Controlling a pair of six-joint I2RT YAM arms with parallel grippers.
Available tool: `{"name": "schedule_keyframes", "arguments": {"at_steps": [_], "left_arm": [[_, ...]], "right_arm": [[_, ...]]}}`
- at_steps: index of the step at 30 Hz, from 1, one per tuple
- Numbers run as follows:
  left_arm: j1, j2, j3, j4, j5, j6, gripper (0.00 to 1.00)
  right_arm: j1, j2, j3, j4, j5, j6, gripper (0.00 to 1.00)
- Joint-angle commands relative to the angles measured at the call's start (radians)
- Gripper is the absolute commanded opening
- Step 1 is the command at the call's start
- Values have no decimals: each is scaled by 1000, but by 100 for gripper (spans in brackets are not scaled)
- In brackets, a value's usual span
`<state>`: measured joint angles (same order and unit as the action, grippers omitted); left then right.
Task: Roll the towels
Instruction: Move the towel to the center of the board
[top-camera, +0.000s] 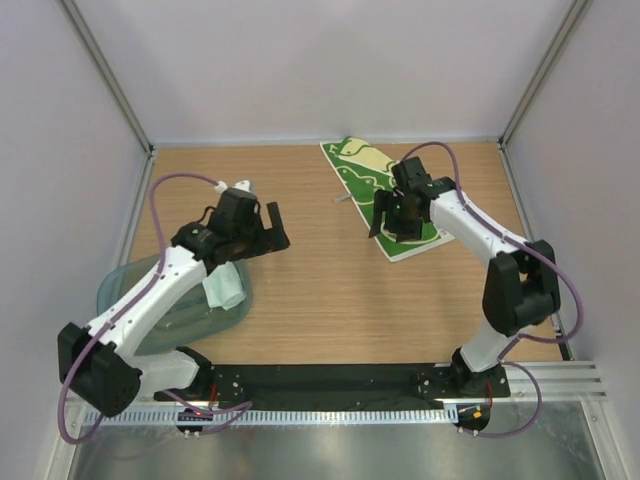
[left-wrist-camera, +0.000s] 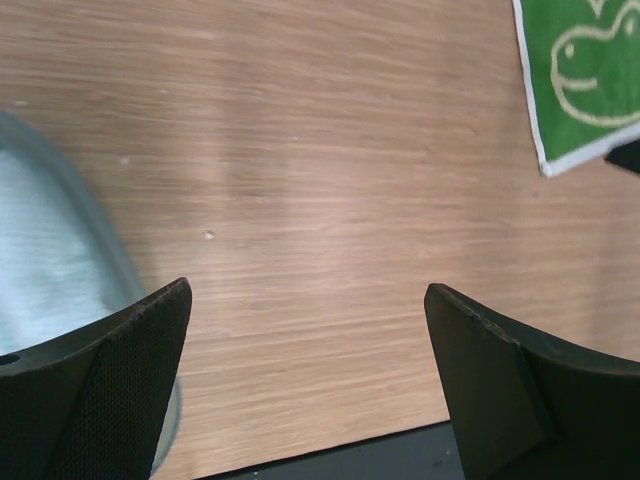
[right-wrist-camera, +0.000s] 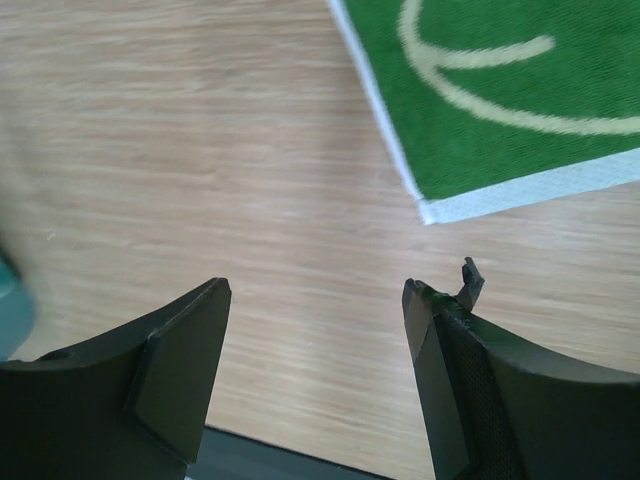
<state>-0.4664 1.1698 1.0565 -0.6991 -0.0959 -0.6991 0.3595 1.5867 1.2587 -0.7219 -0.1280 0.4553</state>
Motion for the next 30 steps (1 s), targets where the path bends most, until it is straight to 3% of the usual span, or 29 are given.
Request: {"name": "schedule_keyframes", "arguments": {"at_steps": [1, 5, 11, 18, 21, 23, 27, 29, 30], "left_arm": [[-101, 91, 49, 55, 10, -25, 98], [-173, 197, 77, 111, 51, -48, 97], [-212, 271, 117, 118, 91, -31, 95], [-212, 260, 89, 118, 84, -11, 96], [-212, 264, 80, 130, 90, -16, 95], [-212, 269, 77, 131, 90, -16, 95], [-212, 271, 85, 135, 90, -14, 95], [-212, 269, 88, 135, 84, -10, 95], [-212, 272, 89, 136, 75, -8, 95]], "right_arm": [[-5, 116, 140, -131, 172, -21, 77], [-7, 309, 330, -232, 232, 23, 77], [-7, 469, 479, -286, 300, 42, 78], [-7, 535, 340, -137, 105, 59, 75], [-5, 527, 249, -67, 39, 63, 70], [-5, 507, 179, -15, 1, 63, 59], [-1, 475, 65, 58, -54, 75, 21], [24, 438, -16, 93, -58, 86, 13], [33, 424, -43, 101, -53, 91, 3]]}}
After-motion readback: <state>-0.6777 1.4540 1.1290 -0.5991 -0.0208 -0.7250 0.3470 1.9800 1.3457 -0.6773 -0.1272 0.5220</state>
